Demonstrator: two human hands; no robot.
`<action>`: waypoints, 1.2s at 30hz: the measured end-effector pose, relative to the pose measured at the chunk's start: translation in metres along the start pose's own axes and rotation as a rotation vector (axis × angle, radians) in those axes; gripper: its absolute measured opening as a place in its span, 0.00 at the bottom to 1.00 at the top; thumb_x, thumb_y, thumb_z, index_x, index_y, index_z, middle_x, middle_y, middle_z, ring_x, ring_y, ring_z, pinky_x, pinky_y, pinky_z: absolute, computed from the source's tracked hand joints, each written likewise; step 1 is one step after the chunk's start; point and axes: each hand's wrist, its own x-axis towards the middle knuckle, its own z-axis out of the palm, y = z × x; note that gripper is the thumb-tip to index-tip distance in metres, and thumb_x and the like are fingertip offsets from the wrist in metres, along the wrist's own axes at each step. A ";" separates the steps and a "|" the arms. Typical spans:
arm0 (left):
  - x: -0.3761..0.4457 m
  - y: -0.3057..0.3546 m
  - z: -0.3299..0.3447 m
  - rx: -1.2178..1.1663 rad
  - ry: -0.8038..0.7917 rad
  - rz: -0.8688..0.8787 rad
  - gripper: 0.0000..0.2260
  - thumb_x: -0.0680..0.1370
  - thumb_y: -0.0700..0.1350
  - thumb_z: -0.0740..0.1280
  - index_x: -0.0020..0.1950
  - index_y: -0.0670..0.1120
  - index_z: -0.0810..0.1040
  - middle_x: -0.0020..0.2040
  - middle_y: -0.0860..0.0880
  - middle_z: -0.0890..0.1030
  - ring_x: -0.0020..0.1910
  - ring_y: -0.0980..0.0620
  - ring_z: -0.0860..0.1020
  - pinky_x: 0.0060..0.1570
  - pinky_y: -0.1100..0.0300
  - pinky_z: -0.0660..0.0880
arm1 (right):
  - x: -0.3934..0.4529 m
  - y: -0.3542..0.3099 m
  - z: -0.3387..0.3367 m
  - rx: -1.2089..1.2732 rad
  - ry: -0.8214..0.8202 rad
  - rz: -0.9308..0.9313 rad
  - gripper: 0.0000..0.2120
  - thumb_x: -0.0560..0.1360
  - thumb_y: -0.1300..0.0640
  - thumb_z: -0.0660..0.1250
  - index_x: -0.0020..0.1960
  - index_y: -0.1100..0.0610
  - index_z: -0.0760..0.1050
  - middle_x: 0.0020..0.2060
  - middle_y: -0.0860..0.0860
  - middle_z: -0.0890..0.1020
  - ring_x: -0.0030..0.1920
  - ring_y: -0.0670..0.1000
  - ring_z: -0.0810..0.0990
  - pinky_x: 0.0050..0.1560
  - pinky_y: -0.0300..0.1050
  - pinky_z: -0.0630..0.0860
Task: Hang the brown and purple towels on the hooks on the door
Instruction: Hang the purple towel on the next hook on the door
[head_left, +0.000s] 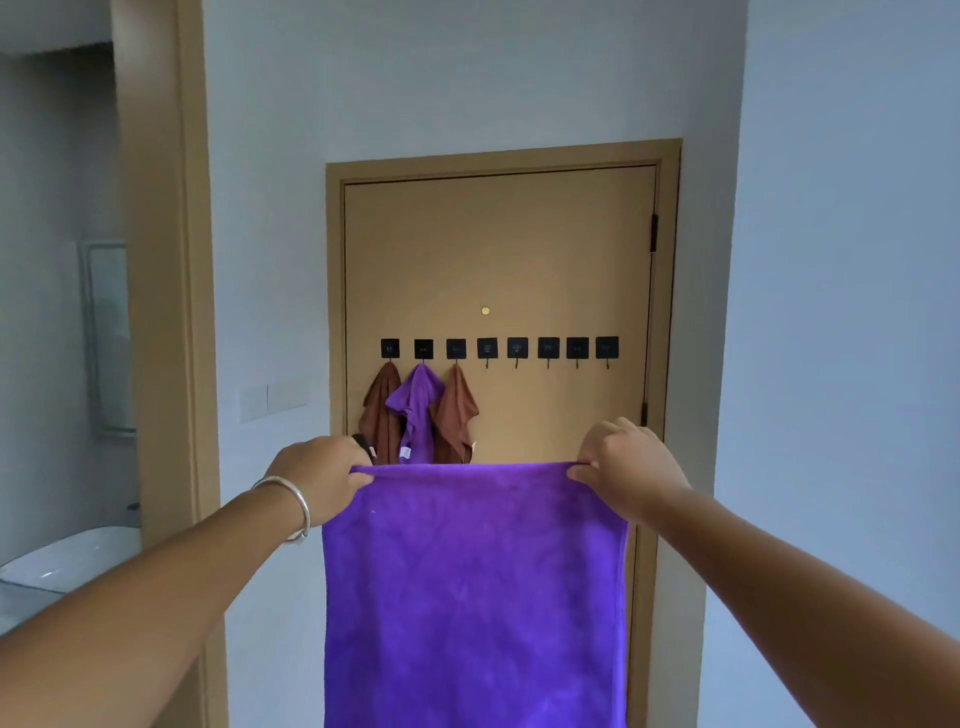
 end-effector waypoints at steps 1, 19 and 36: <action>0.012 -0.005 0.010 0.001 -0.006 0.000 0.10 0.79 0.53 0.60 0.41 0.56 0.77 0.43 0.56 0.78 0.43 0.53 0.76 0.39 0.60 0.71 | 0.011 0.002 0.012 -0.008 -0.012 -0.005 0.15 0.78 0.43 0.61 0.46 0.50 0.82 0.50 0.46 0.78 0.52 0.49 0.71 0.54 0.48 0.70; 0.306 -0.132 0.178 -0.130 0.073 0.132 0.10 0.80 0.51 0.61 0.45 0.53 0.81 0.43 0.56 0.77 0.39 0.58 0.75 0.42 0.63 0.74 | 0.268 0.019 0.200 -0.082 -0.047 0.115 0.15 0.79 0.45 0.59 0.49 0.50 0.82 0.49 0.48 0.79 0.44 0.51 0.78 0.50 0.48 0.75; 0.496 -0.142 0.289 -0.061 0.174 0.282 0.24 0.70 0.33 0.57 0.56 0.60 0.65 0.35 0.59 0.70 0.27 0.55 0.68 0.24 0.61 0.59 | 0.435 0.084 0.317 -0.154 -0.097 -0.049 0.14 0.73 0.68 0.55 0.50 0.50 0.65 0.46 0.48 0.73 0.37 0.57 0.73 0.34 0.45 0.65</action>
